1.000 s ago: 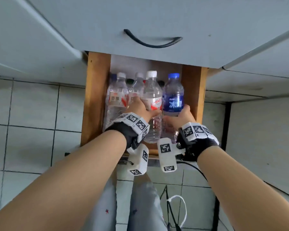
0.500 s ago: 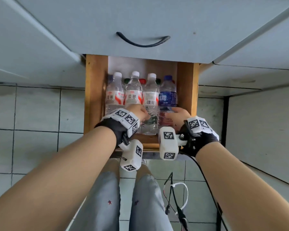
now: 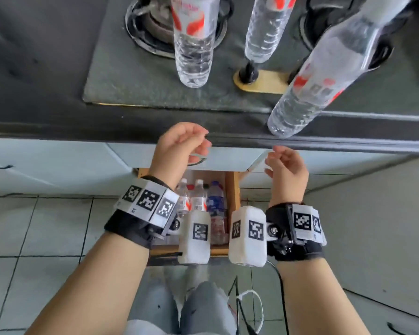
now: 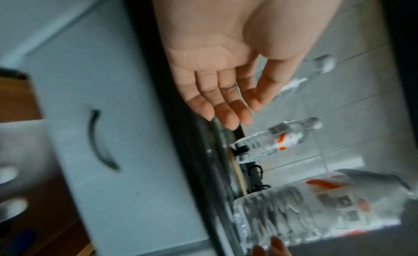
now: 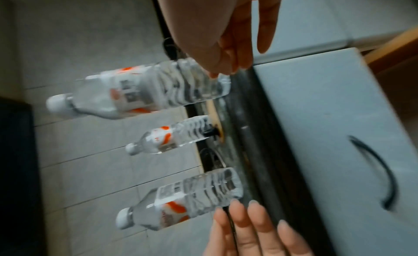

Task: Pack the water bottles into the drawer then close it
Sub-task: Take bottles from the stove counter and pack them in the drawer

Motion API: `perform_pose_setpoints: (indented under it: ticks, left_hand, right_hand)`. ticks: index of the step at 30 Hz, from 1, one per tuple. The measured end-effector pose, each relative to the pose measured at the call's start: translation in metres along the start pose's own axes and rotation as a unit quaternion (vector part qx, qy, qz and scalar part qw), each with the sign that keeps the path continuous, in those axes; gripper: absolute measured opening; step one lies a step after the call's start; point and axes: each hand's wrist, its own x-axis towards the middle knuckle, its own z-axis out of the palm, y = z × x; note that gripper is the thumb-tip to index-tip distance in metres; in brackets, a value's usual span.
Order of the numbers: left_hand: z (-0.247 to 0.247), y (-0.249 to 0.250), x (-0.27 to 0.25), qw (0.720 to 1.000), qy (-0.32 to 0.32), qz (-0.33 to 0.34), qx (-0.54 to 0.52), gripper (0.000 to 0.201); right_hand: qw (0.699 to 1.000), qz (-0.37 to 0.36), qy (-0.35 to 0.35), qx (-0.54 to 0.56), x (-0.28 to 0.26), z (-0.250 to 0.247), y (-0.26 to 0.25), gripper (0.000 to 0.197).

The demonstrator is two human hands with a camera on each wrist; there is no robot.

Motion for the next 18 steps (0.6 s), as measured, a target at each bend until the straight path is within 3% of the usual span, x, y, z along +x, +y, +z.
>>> perform_pose_setpoints:
  ticks: [2,6,8,13,18]
  left_hand:
    - [0.010,0.025,0.010,0.999,0.024,0.043,-0.001,0.017]
    - [0.025,0.062,0.042,0.982,0.147,0.120,-0.015,0.076]
    - [0.026,0.073,0.063,0.971,0.186,0.147,0.020,0.096]
    - [0.031,0.097,0.095,0.966,0.173,0.182,0.063,0.104]
    - [0.034,0.105,0.099,0.946,0.252,0.159,0.127,0.087]
  right_hand:
    - [0.998,-0.049,0.035,0.023,0.008,0.000,-0.027,0.025]
    - [0.991,-0.122,0.042,0.022,0.030,0.000,-0.062,0.073]
    - [0.990,-0.143,0.004,0.020,0.042,0.001,-0.071,0.081]
    - [0.990,-0.134,-0.046,0.002,0.060,0.001,-0.082,0.078]
    - [0.990,-0.135,-0.037,-0.023,0.064,-0.004,-0.077,0.071]
